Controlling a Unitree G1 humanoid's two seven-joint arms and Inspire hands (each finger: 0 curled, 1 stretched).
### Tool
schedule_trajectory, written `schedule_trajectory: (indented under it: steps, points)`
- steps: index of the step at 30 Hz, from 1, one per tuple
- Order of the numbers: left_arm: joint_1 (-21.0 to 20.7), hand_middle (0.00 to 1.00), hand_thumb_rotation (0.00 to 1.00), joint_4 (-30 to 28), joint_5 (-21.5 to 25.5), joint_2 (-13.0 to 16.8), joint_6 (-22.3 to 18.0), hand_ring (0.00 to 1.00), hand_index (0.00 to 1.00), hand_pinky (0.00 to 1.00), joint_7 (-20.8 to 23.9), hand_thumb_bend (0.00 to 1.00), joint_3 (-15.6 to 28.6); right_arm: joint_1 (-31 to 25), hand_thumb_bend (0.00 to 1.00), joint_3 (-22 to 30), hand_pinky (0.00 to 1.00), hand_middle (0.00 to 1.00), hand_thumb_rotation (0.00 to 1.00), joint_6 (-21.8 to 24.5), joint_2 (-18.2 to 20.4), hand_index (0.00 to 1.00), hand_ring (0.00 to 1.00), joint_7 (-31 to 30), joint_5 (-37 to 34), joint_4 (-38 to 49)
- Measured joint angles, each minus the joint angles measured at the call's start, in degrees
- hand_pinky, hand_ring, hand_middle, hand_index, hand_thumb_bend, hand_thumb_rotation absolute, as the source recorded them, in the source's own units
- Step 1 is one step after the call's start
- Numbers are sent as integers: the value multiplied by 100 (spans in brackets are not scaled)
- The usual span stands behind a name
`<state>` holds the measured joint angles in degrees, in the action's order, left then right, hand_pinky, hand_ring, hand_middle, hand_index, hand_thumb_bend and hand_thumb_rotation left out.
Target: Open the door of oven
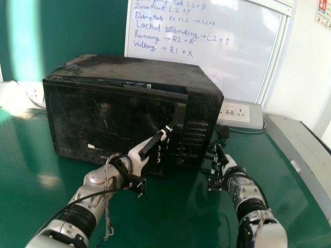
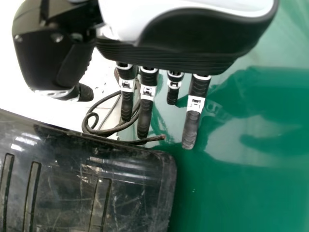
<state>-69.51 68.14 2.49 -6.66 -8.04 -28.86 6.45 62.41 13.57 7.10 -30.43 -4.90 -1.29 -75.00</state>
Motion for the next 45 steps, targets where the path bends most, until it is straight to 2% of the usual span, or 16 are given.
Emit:
schedule_trajectory:
  steps: [3, 6, 13, 17, 18, 20, 22, 27, 33, 35, 39, 45]
  points:
    - [83, 47, 0, -152, 40, -8, -4, 8, 48, 3, -34, 52, -22, 27, 51, -4, 52, 74, 39, -21, -1, 83, 59, -25, 0, 4]
    - [187, 47, 0, -334, 85, -12, 11, 8, 48, 4, -115, 52, -42, 47, 52, 3, 49, 72, 36, -55, -2, 83, 55, 6, -2, 5]
    - [598, 47, 0, -959, 114, 11, -59, 9, 48, 6, -331, 52, -244, 107, 49, -3, 50, 72, 38, -68, -5, 81, 57, 32, -2, 12]
    - [817, 47, 0, -1421, 125, 39, 77, 10, 48, 8, -387, 52, -392, 132, 50, -7, 49, 72, 39, -74, -10, 83, 56, 35, -2, 23]
    - [864, 47, 0, -1542, 132, 46, 135, 27, 48, 9, -389, 51, -428, 136, 50, -7, 49, 72, 39, -75, -12, 83, 56, 39, -2, 25]
    - [987, 48, 0, -1810, 173, 65, 256, 39, 48, 9, -388, 50, -512, 144, 50, -8, 51, 73, 39, -75, -20, 83, 58, 38, -2, 33]
    - [1088, 48, 0, -2038, 218, 85, 373, 43, 48, 9, -390, 50, -580, 149, 50, -13, 52, 73, 40, -76, -38, 83, 59, 22, 0, 36]
    - [1432, 48, 0, -2588, 244, 141, 457, 44, 48, 9, -411, 50, -794, 157, 52, -25, 49, 70, 39, -76, -46, 80, 55, 23, 10, 38]
    - [1742, 48, 0, -3261, 262, 186, 884, 44, 48, 11, -410, 50, -971, 159, 52, -54, 52, 73, 43, -73, -46, 81, 59, 20, 53, 35]
    - [1851, 48, 0, -3446, 270, 195, 973, 44, 48, 9, -414, 50, -1008, 158, 53, -38, 52, 72, 40, -70, -43, 80, 58, 41, 64, 28]
    - [2006, 49, 0, -3776, 305, 239, 1192, 43, 49, 4, -478, 50, -1030, 158, 51, -19, 53, 74, 40, -69, -39, 82, 60, 45, 64, 23]
    - [2317, 49, 0, -4498, 295, 311, 1568, 42, 49, 4, -466, 50, -1188, 158, 50, -22, 53, 74, 42, -70, -37, 83, 60, 35, 83, 23]
